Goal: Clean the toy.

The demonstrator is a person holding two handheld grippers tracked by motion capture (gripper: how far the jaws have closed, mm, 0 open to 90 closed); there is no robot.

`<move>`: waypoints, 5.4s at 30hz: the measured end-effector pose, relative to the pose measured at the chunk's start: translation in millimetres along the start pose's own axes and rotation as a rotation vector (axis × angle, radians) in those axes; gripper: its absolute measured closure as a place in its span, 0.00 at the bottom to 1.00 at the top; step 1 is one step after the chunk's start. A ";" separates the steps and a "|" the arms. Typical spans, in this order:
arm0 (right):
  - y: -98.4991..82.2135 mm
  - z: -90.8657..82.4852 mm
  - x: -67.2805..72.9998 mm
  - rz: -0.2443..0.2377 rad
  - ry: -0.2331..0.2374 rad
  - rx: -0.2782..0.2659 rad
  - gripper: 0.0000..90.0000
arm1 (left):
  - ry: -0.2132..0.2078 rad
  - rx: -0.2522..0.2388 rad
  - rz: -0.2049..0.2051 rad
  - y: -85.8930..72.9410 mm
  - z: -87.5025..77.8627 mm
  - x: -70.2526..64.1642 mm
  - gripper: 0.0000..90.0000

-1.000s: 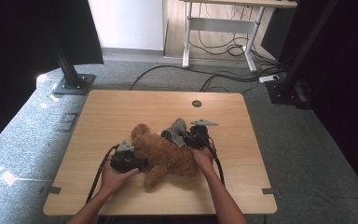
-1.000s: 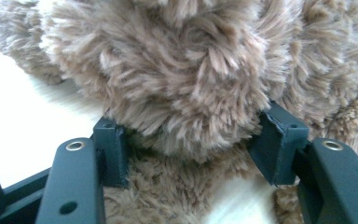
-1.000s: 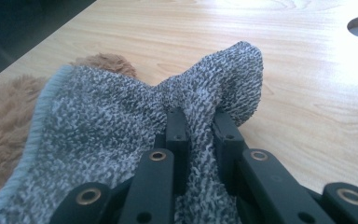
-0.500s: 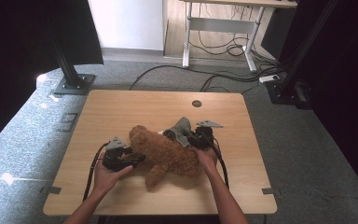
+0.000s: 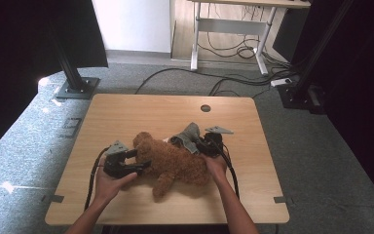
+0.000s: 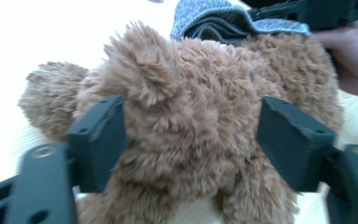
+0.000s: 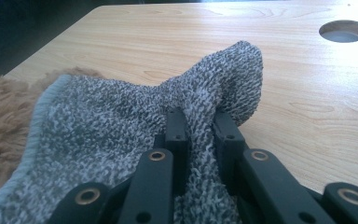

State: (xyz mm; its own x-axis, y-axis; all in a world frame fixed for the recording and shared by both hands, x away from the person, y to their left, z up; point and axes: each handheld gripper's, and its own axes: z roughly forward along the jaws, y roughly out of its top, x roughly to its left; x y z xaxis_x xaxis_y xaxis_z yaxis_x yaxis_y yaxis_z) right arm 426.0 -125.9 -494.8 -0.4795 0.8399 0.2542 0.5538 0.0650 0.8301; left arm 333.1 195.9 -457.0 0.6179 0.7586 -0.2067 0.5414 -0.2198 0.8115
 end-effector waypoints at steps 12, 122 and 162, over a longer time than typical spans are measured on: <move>-0.7 -0.2 1.5 -0.004 -0.001 -0.002 0.88 | -0.006 0.103 -0.079 32.6 37.9 22.6 0.19; -22.8 -85.3 30.8 -0.050 0.100 0.010 0.88 | -0.117 0.008 0.069 -68.8 -10.2 -16.4 0.79; -16.7 -78.1 48.0 -0.112 0.168 0.092 0.88 | -0.093 -0.002 0.102 -78.8 -12.5 -24.1 0.79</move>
State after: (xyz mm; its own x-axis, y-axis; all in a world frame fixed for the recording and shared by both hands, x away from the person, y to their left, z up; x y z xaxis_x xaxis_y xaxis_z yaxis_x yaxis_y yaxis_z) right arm 340.6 -128.8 -457.6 -0.6441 0.7234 0.2487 0.5466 0.2078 0.8112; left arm 268.4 202.5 -509.1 0.7203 0.6719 -0.1727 0.4716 -0.2916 0.8322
